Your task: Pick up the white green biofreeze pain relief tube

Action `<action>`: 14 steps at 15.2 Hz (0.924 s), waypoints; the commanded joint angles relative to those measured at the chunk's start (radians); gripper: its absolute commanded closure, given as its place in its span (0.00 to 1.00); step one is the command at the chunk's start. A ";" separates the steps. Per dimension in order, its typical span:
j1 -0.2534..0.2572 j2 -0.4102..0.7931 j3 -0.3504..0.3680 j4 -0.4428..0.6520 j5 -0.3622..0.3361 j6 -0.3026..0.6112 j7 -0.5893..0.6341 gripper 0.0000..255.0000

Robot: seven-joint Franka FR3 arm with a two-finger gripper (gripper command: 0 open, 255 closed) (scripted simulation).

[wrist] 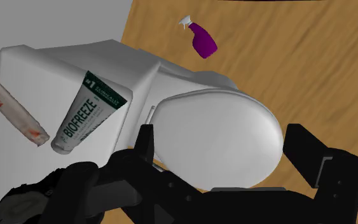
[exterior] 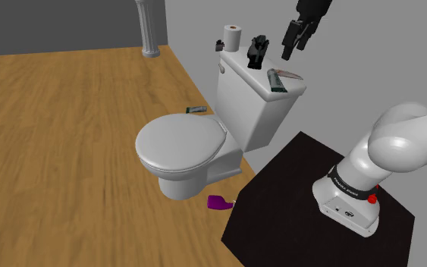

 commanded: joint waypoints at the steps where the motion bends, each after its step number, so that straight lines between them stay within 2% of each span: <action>1: 0.000 0.000 0.000 0.000 0.000 0.000 0.000 0.00; 14: -0.142 0.278 -0.175 -0.055 0.019 0.378 0.048 0.00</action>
